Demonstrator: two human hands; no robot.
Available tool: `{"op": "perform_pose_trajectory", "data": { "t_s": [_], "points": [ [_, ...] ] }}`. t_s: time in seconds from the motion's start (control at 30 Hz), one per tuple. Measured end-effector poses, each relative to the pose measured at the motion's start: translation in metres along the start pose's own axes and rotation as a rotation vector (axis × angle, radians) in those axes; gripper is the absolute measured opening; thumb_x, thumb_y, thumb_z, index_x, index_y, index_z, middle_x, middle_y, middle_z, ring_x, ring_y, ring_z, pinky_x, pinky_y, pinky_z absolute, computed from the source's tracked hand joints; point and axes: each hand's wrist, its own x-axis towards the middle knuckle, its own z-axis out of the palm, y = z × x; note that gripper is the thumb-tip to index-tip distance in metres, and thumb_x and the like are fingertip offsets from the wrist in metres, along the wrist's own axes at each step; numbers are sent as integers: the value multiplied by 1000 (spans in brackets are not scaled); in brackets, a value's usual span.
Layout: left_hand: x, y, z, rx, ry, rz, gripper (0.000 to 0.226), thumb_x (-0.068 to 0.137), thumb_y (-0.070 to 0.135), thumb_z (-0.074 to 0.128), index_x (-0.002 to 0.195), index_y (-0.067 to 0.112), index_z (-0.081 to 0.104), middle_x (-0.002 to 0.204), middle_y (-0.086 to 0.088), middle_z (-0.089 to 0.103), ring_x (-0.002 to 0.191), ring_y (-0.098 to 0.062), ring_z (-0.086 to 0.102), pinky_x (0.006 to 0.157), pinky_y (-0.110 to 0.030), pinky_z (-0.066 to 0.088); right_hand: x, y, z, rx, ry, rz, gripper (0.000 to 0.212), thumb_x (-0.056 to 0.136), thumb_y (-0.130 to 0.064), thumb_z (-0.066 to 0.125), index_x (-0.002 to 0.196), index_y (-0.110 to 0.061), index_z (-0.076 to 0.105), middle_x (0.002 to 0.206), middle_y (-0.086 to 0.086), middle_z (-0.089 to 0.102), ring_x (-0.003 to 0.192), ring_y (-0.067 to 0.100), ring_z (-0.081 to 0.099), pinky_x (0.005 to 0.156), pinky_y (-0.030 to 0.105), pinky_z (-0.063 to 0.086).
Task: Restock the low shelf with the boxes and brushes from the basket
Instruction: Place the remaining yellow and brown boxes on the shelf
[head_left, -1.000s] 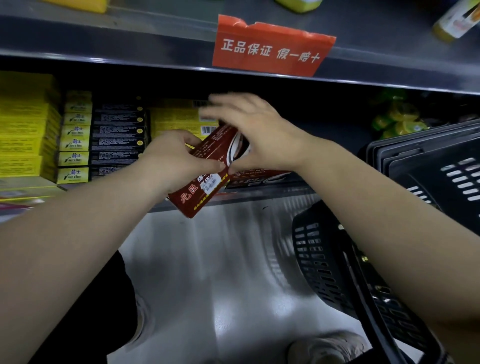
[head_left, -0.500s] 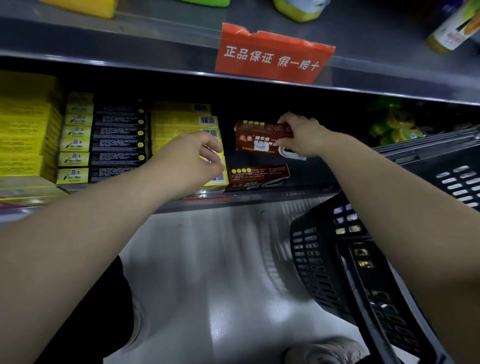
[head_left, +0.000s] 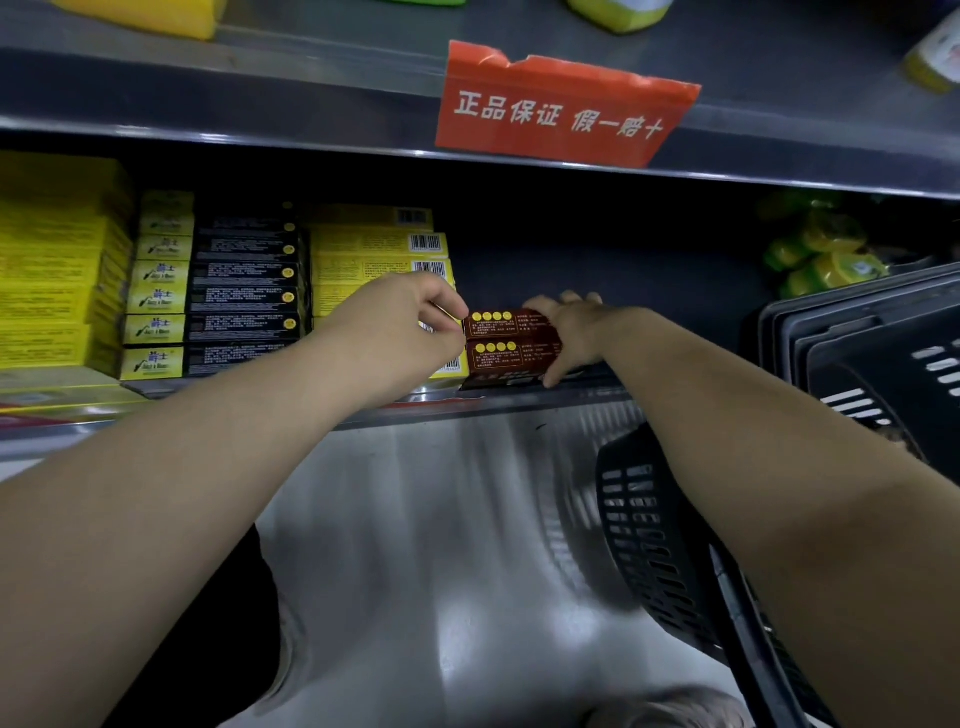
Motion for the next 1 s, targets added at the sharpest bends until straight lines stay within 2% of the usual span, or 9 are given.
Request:
{"op": "perform_pose_trajectory", "data": {
  "t_s": [0.1,0.23,0.33,0.4,0.5,0.6,0.7,0.83,1.0],
  "points": [
    [-2,7,3,15,-4,10,19,90,20,58,108,22,62,101,9,67,92,-12,62,77,-25,48,-2,-2,0,-31,16,-21,104,66,-32,82,146,-34,16,142,7,34,132,34,26,101,51,34],
    [-8,29,15,9,10,68,14,87,21,60,100,26,61,90,14,65,79,-2,61,55,-8,41,-19,-12,-10,-89,7,-17,97,73,-36,77,148,-26,17,144,9,33,131,34,32,103,47,35],
    [-17,58,35,-27,27,191,12,83,19,61,91,28,62,87,13,66,77,-4,62,66,-18,48,-57,-15,-38,17,65,-108,37,80,-27,70,112,-19,54,110,4,57,100,25,53,79,32,50],
    [-20,79,55,-8,10,286,13,82,16,61,91,25,63,83,12,64,78,-8,63,73,-22,49,-94,-6,-55,120,193,-206,7,83,-18,63,88,-20,58,86,-2,60,84,20,55,65,27,47],
    [-23,101,86,48,-45,384,15,84,15,60,94,23,68,85,7,66,84,-12,65,79,-27,51,-155,29,-62,334,335,-189,34,83,-8,62,116,-15,58,101,0,57,84,15,56,77,25,47],
    [-26,114,110,91,-49,480,16,84,21,61,94,28,69,95,4,67,88,-9,63,86,-29,49,-213,76,-43,402,571,-101,33,75,-13,72,105,-19,62,88,-5,62,66,0,53,62,6,41],
    [-31,127,128,172,-62,675,20,86,25,59,104,30,67,105,13,62,100,-5,57,89,-21,43,-247,118,-12,557,708,17,21,76,-9,69,93,-19,64,74,-7,65,62,-1,55,64,11,43],
    [-31,144,155,383,-179,903,28,91,30,53,118,29,60,119,12,58,114,-4,43,95,-15,27,-239,157,48,544,504,127,20,77,-7,69,95,-14,65,87,4,68,79,16,62,73,27,47],
    [-16,145,178,641,-262,891,26,95,40,42,109,31,61,107,10,61,112,-6,47,111,-17,6,-184,187,124,416,-8,204,40,80,-15,70,118,-14,58,119,10,61,107,23,57,87,27,45]
  ]
}}
